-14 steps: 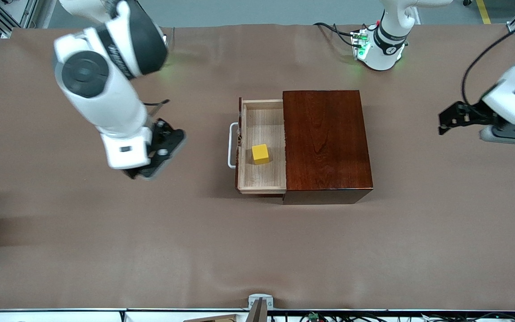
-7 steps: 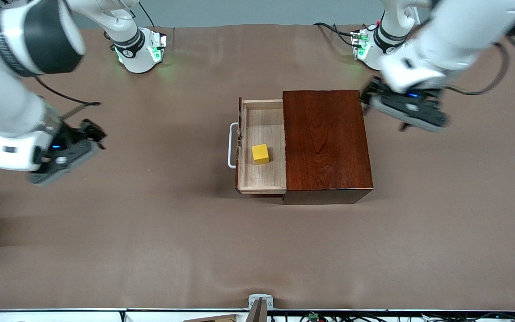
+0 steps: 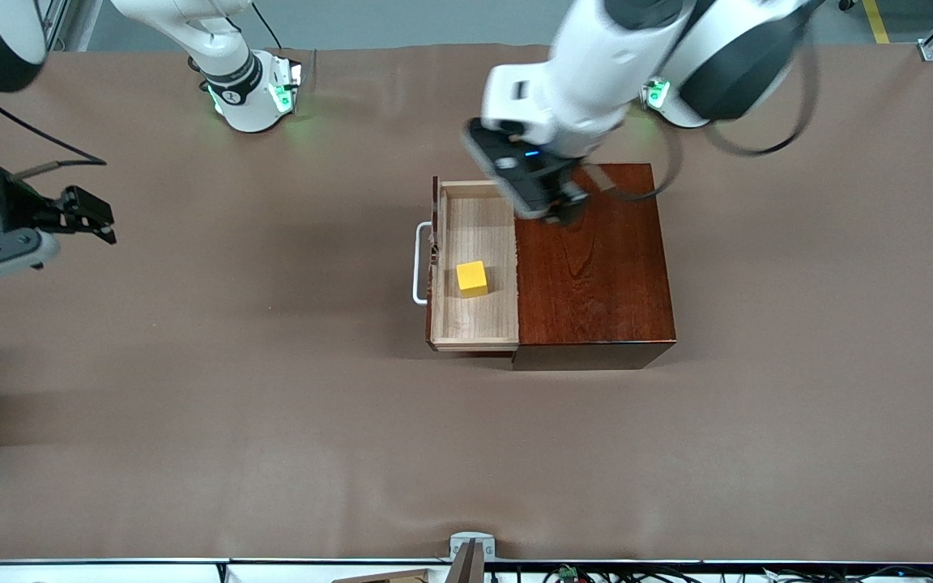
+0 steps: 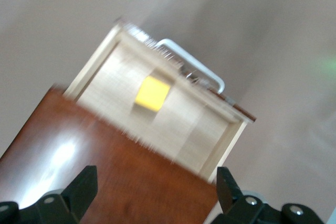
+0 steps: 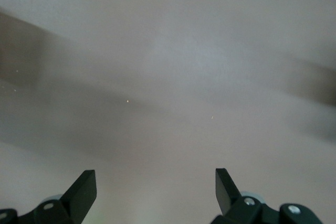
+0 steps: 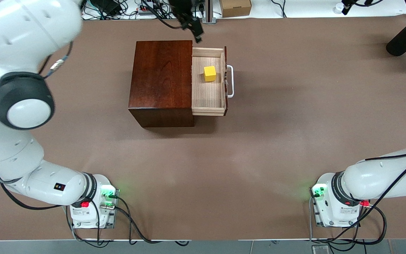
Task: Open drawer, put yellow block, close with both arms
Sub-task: 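Move the left gripper to the drawer front while the right gripper retracts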
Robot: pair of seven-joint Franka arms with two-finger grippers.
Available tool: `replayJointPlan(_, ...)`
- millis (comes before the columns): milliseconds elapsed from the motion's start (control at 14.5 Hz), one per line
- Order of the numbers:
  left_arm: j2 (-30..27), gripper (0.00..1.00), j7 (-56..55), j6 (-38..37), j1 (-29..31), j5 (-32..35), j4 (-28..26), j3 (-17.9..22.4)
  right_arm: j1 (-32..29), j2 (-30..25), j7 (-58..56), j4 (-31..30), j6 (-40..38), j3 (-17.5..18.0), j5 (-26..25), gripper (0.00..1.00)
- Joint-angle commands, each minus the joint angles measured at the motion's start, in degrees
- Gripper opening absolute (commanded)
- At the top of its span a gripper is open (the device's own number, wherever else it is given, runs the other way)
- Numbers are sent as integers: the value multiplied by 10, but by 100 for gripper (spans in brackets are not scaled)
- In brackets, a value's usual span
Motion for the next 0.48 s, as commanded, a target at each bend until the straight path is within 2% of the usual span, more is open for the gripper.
replayJointPlan(0,59,100,50,46,-53,-1,40,3,-19,-43,65,-43,-4,7,12,100)
replayJointPlan(208,97,100,100,115,-114,37,41,22,-37,-45,98,-40,-14,7,31,100)
replayJointPlan(415,135,100,186,166,-179,52,43,81,-45,-53,125,-38,-30,8,36,100)
